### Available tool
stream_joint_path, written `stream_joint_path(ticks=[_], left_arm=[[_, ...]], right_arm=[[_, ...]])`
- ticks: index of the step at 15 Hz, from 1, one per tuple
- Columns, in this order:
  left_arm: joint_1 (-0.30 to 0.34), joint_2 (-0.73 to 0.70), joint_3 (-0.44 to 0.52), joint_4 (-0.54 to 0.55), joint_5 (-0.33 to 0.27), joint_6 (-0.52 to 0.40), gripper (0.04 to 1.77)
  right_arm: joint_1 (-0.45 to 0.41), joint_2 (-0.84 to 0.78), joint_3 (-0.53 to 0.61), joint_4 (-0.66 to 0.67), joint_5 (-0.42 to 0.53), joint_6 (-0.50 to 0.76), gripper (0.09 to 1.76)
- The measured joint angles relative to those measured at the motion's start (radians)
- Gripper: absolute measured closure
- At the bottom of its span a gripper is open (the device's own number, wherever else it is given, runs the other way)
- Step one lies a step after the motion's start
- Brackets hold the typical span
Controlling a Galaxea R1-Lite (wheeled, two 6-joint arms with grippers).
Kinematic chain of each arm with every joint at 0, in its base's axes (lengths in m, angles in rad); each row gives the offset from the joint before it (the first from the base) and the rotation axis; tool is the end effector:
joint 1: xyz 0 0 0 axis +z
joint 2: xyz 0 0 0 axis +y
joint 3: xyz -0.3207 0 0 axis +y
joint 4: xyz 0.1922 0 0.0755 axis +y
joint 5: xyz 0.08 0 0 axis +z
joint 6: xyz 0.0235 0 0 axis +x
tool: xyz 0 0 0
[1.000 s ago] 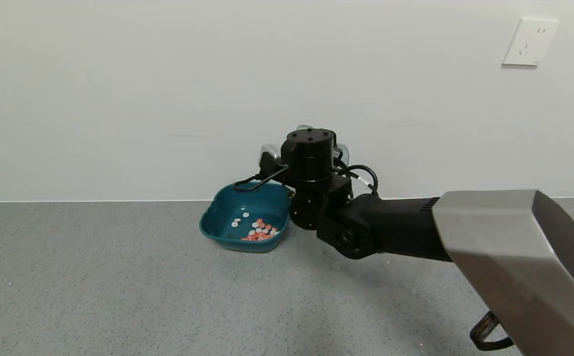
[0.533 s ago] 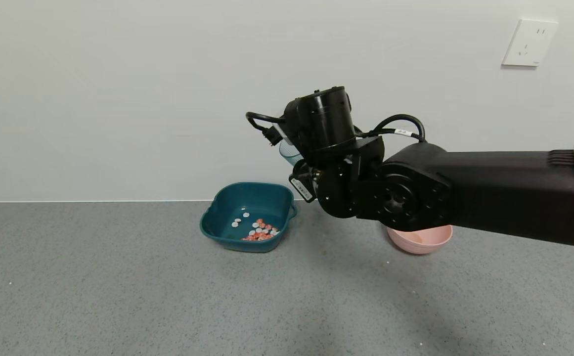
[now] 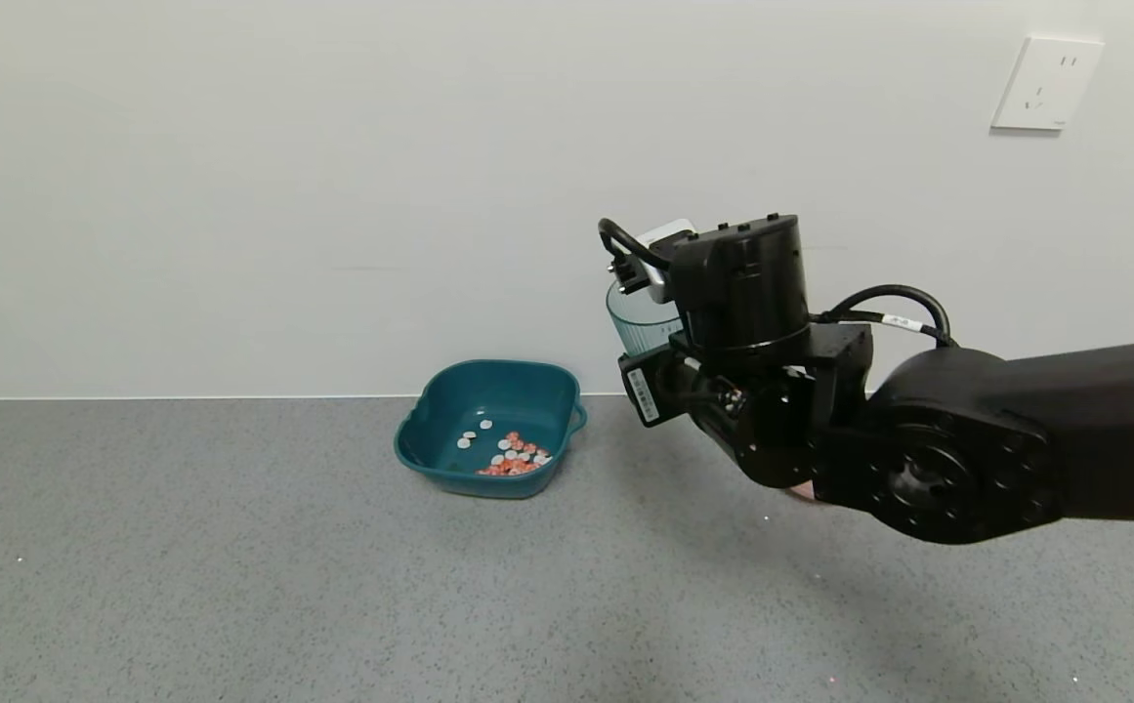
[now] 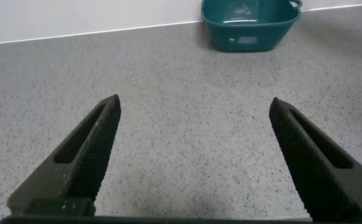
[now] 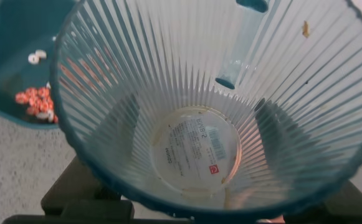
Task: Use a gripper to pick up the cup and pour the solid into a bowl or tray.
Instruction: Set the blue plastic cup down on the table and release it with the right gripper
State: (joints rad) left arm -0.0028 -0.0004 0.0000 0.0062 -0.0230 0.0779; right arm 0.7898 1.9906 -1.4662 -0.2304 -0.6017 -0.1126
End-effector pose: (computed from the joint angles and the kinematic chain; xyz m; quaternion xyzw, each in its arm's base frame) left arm -0.0250 -0.0005 0.0748 0.0389 0.0024 -0.0130 0.9992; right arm 0.3122 0.2960 0.2332 -0.1492 0.1070 0.0991 0.9780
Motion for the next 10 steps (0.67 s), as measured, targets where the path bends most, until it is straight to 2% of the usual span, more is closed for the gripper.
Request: stream_joint_path(ticks=[5,7,10], left_arm=[[0.000,0.000,0.000,0.000,0.000,0.000,0.09],[0.000,0.000,0.000,0.000,0.000,0.000,0.09],[0.000,0.000,0.000,0.000,0.000,0.000,0.09]], right_arm=[[-0.029,-0.036,0.255,-0.252,0.006,0.060,0.51],[-0.056,-0.026,0.297,-0.271,0.009,0.097,0.51],[-0.090,-0.021,0.350,-0.275,0.072,0.143,0.51]])
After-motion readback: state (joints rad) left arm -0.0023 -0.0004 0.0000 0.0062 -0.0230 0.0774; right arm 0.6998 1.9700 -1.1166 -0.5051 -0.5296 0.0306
